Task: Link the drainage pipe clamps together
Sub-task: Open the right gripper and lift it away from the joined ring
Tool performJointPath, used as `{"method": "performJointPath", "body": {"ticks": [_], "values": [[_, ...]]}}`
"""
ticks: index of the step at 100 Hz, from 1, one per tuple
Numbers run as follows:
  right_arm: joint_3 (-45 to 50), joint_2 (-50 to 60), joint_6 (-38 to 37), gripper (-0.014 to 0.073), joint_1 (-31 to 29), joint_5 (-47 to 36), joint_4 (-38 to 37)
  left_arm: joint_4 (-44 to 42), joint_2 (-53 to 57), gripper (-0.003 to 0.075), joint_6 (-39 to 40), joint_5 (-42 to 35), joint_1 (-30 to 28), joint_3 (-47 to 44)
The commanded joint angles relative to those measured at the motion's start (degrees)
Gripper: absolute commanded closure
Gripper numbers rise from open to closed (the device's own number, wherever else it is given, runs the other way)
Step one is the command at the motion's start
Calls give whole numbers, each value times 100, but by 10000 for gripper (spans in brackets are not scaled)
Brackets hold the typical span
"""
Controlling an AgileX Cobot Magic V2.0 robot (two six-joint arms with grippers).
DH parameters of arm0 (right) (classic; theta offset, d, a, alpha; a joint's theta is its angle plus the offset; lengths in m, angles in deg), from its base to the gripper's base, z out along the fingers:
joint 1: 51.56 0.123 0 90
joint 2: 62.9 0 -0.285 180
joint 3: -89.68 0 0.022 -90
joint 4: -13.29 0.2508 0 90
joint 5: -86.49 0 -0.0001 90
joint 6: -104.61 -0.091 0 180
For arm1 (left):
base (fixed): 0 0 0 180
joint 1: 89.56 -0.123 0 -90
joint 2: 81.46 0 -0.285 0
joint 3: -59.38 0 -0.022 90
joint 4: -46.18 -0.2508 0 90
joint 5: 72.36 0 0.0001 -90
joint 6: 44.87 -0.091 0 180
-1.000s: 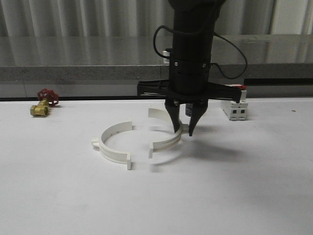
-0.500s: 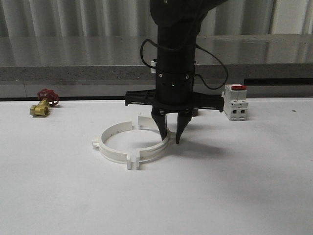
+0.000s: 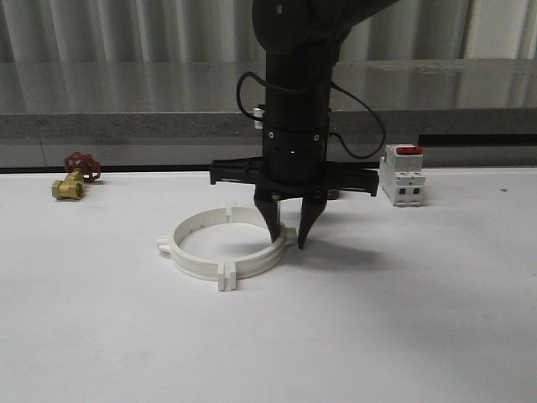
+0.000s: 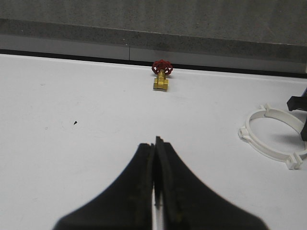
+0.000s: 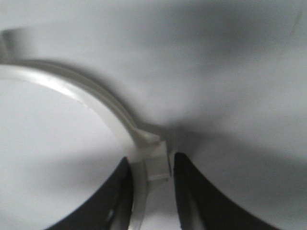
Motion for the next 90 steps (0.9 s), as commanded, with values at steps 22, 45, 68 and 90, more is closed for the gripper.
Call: {"method": "performJointPath", "body": {"ticks": [22, 45, 68, 90], "values": [[-162, 540, 121, 158, -7, 28, -117, 1, -83, 741, 3, -393, -22, 139], [-131, 958, 1788, 165, -33, 584, -33, 1, -83, 741, 3, -393, -22, 139], [426, 1584, 3782, 515, -364, 1000, 295, 1, -83, 741, 3, -393, -22, 139], [1533, 2385, 4070, 659, -1026, 780, 593, 1, -83, 741, 3, -393, -22, 139]]}}
